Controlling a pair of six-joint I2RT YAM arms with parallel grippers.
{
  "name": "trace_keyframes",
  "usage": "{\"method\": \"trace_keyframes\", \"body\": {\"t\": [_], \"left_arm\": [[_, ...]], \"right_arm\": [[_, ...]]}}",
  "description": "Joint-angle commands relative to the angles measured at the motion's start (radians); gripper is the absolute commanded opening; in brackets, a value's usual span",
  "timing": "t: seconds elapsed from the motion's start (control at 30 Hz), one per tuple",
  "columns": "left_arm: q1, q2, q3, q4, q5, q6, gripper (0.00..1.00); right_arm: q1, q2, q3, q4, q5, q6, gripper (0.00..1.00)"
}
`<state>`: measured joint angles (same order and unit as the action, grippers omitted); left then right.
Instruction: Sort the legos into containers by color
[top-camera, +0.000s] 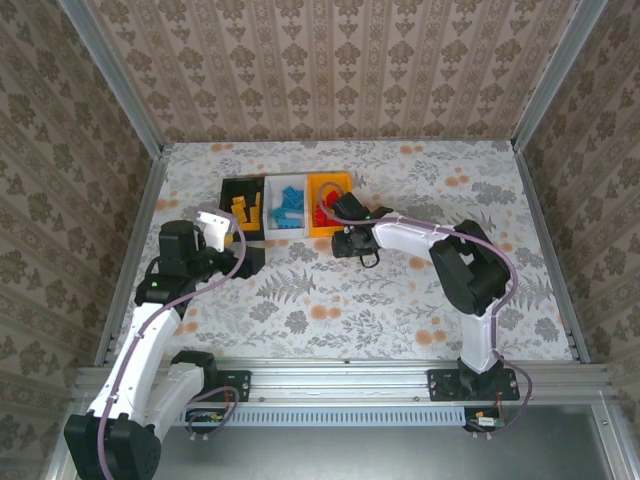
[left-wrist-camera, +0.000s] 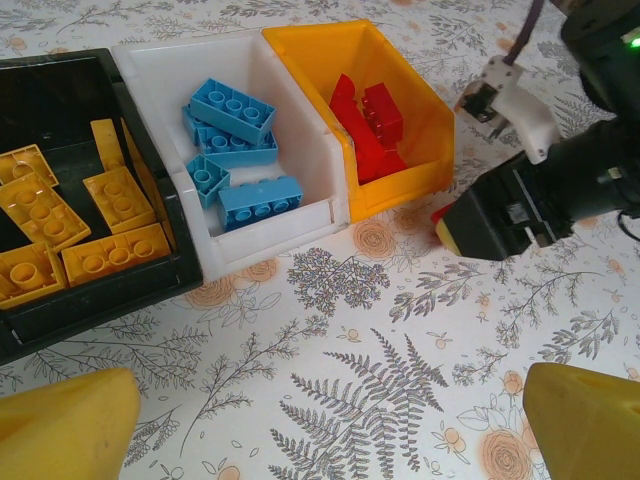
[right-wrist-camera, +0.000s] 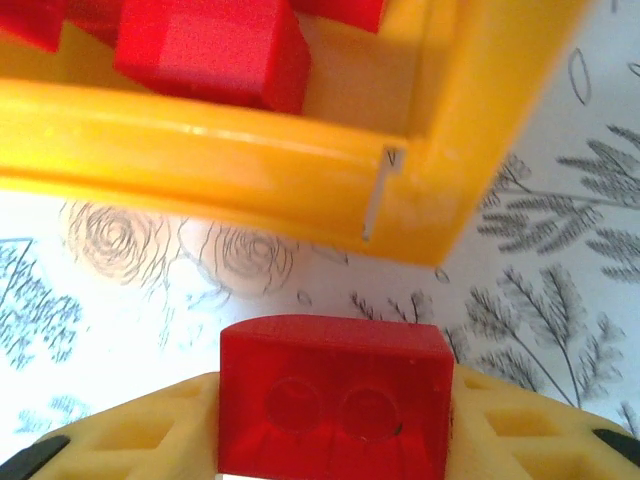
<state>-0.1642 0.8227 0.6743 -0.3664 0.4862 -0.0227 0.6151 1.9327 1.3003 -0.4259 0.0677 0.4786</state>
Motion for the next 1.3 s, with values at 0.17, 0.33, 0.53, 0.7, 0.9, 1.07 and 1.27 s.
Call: {"method": "trace_keyframes", "body": {"t": [0.17, 0.33, 0.53, 0.7, 0.9, 1.07, 1.27], "left_arm": [[-0.008, -0.002, 0.005, 0.004, 0.018, 0.001, 1.0], [-0.008, -0.005, 0.005, 0.002, 0.018, 0.0, 1.0], [-0.01, -0.007, 0.004, 0.002, 0.022, 0.001, 1.0], [-0.013, -0.005, 0.001, 0.007, 0.03, 0.003, 1.0], [-0.015, -0.005, 0.001, 0.008, 0.033, 0.006, 1.0], [-0.017, 0.0, -0.001, 0.012, 0.041, 0.009, 1.0], [-0.017, 0.011, -0.002, 0.02, 0.054, 0.007, 1.0]], "right_arm": [[-0.028, -0.247, -0.027, 0.016, -0.135, 0.032, 0.46], [-0.047, -0.289, 0.026, 0.022, -0.219, 0.062, 0.46], [-0.057, -0.242, 0.151, -0.01, -0.247, 0.039, 0.46], [-0.081, -0.146, 0.256, -0.024, -0.265, 0.022, 0.46], [-0.111, 0.003, 0.391, -0.039, -0.295, 0.02, 0.47], [-0.129, 0.12, 0.511, -0.059, -0.317, 0.026, 0.47], [-0.142, 0.234, 0.612, -0.073, -0.335, 0.037, 0.47]]}}
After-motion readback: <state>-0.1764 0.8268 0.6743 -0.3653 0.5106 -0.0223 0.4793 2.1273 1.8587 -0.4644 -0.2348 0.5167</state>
